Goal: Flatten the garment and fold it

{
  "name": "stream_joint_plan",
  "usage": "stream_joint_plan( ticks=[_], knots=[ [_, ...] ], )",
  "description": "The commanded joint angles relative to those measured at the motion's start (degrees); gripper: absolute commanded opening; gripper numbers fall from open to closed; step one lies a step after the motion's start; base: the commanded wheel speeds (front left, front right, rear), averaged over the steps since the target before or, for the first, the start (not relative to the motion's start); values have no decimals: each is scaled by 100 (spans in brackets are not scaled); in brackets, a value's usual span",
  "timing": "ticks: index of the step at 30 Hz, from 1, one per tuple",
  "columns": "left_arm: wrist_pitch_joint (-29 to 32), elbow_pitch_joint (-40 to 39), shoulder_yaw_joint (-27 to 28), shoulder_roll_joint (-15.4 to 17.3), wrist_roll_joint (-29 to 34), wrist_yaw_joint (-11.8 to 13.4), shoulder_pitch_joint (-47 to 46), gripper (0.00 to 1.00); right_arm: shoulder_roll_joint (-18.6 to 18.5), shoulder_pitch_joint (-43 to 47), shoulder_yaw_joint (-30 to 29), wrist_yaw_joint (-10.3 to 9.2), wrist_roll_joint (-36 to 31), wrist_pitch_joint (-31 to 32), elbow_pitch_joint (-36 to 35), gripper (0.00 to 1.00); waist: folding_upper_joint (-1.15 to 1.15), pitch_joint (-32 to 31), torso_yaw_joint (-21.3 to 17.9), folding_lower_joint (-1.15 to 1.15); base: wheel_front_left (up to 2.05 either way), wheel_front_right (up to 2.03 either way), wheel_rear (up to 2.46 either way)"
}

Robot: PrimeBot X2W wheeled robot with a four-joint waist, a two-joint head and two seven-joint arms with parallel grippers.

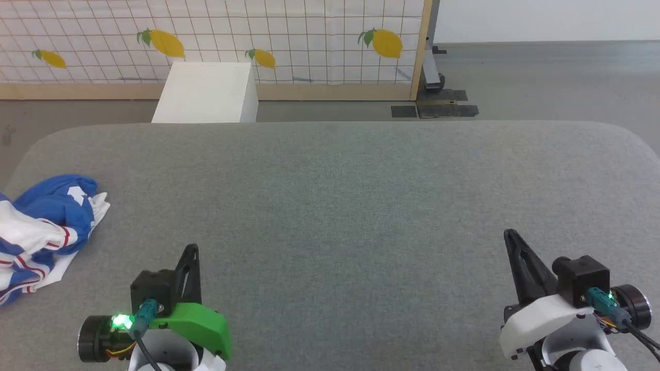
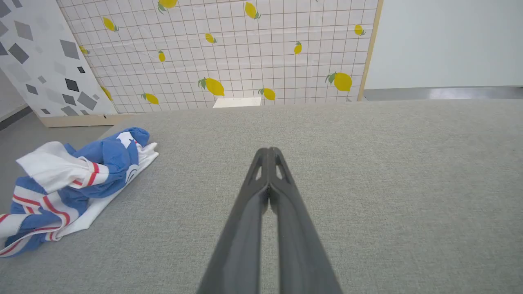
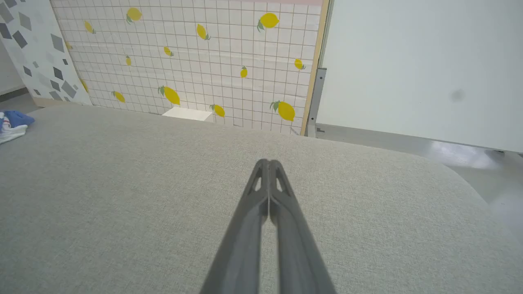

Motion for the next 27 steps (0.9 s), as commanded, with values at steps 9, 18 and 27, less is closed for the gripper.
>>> stream_joint_plan(
  ticks=[9, 18, 27],
  knots=[
    [8, -16, 2, -26, 73, 39, -95, 0, 10, -91, 8, -10, -38, -1, -34, 0, 0, 0, 0, 0, 0, 0, 0],
    [8, -16, 2, -26, 73, 39, -95, 0, 10, -91, 8, -10, -38, -1, -34, 0, 0, 0, 0, 0, 0, 0, 0],
    [-84, -2, -24, 0, -56, 63, -2, 100, 0, 6, -60, 0, 105, -85, -23, 100, 0, 8, -1, 0, 0, 0, 0]
  ],
)
